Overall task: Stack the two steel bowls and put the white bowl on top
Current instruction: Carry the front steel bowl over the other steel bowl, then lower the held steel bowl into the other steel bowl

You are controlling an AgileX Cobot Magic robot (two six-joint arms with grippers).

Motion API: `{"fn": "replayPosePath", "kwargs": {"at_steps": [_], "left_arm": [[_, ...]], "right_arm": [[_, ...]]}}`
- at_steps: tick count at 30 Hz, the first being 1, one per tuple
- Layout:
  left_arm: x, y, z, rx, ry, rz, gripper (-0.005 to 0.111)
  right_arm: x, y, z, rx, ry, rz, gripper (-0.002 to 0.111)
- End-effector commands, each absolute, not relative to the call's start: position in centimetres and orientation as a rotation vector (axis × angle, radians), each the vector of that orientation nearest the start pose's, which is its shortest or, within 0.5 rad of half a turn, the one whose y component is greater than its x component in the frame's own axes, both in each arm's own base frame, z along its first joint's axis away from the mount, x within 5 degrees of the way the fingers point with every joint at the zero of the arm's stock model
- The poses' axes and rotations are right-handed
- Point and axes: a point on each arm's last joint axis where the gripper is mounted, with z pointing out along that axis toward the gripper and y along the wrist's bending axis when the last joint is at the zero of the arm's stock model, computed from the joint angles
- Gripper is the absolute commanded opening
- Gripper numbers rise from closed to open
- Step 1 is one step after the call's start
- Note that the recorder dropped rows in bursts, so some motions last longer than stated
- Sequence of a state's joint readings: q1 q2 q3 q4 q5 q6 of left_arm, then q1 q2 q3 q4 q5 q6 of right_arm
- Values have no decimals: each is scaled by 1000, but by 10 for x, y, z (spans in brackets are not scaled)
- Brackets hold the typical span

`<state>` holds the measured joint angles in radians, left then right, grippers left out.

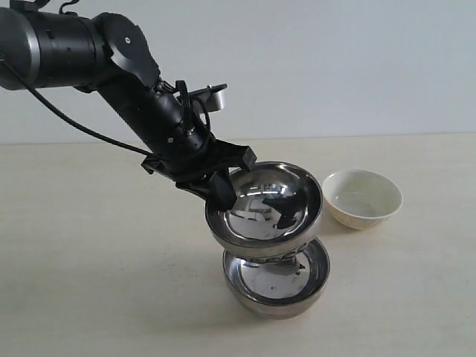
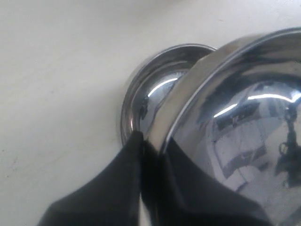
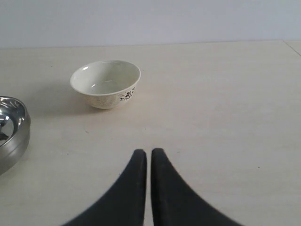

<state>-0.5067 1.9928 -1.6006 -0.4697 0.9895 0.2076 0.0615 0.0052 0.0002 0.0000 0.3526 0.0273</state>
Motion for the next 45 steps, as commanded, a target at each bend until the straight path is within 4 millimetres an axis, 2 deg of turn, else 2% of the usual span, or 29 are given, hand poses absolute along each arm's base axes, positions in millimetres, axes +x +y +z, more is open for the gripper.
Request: {"fn": "replayPosePath", "kwargs": {"at_steps": [1, 6, 9, 12, 18, 28, 37, 40, 45], "left_arm": [[355, -246, 234, 725, 2779, -672, 4], [358, -259, 228, 800, 2817, -668, 4], [361, -266, 216, 818, 2832, -658, 4], [364, -266, 205, 821, 2846, -631, 4], [367, -268, 201, 809, 2833, -628, 4], [371, -268, 174, 825, 2892, -584, 4], [371, -268, 173, 822, 2891, -583, 4], [371, -269, 173, 819, 2889, -587, 15], [371, -269, 173, 808, 2893, -588, 49]], "right_arm": [[53, 3, 182, -33, 1825, 59, 0], [53, 3, 182, -33, 1825, 59, 0], [53, 3, 182, -33, 1825, 59, 0], [53, 3, 182, -33, 1825, 59, 0], [53, 3, 182, -33, 1825, 59, 0], [53, 3, 182, -33, 1825, 59, 0], [53, 3, 182, -33, 1825, 59, 0], [53, 3, 182, -33, 1825, 59, 0], [53, 3, 182, -33, 1825, 59, 0]]}}
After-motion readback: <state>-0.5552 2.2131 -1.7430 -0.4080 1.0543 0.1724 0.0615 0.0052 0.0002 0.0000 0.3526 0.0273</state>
